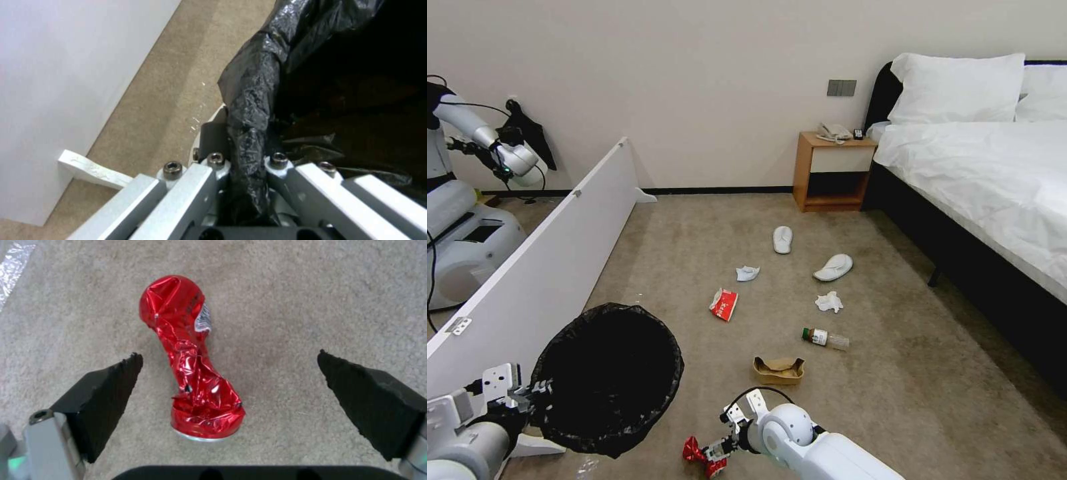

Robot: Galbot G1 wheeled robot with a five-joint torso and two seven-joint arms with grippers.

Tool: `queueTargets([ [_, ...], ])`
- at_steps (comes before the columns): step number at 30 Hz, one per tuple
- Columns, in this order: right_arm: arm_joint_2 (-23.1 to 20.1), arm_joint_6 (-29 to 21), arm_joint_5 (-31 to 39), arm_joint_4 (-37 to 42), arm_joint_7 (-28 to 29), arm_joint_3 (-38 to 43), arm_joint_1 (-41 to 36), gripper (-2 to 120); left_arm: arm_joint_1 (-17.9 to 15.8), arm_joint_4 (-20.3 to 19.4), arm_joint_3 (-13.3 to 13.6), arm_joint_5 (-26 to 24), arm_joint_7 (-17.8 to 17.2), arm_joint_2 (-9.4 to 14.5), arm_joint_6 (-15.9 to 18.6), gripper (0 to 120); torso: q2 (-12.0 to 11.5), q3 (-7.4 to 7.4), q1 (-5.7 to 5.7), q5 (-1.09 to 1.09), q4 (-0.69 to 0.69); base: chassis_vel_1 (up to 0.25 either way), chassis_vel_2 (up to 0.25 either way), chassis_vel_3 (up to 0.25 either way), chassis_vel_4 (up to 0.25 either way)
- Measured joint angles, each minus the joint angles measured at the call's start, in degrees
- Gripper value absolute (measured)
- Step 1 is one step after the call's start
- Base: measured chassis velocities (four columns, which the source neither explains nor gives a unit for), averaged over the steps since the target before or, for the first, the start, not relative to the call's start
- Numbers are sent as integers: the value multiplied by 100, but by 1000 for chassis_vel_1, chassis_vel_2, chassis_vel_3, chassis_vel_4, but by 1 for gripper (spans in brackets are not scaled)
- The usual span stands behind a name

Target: Pick up the trash bin, then pick up the garbage from the floor and place it into the trash bin.

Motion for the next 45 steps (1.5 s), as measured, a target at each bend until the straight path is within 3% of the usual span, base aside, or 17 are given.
queueTargets([
  [34, 403, 6, -80, -695, -94, -194, 192, 100, 37, -3, -31, -7, 10, -44, 0, 2, 0, 0, 0, 0, 0, 0, 0, 0, 0],
  [37, 417, 6, -38, -757, -88, -180, 197, 95, 35, -3, -31, -7, 11, -44, 0, 2, 0, 0, 0, 0, 0, 0, 0, 0, 0],
  [40, 412, 6, -20, -791, -83, -155, 198, 78, 14, -3, -31, -7, 12, -39, 1, 2, 0, 0, 0, 0, 0, 0, 0, 0, 0],
  [43, 403, 6, -20, -792, -84, -153, 198, 74, 7, -3, -31, -7, 12, -37, 0, 2, 0, 0, 0, 0, 0, 0, 0, 0, 0],
  [45, 393, 6, -22, -796, -94, -141, 194, 62, 2, -2, -22, -7, 12, -39, 0, 2, 0, 0, 0, 1, 0, 0, 0, 0, 0],
])
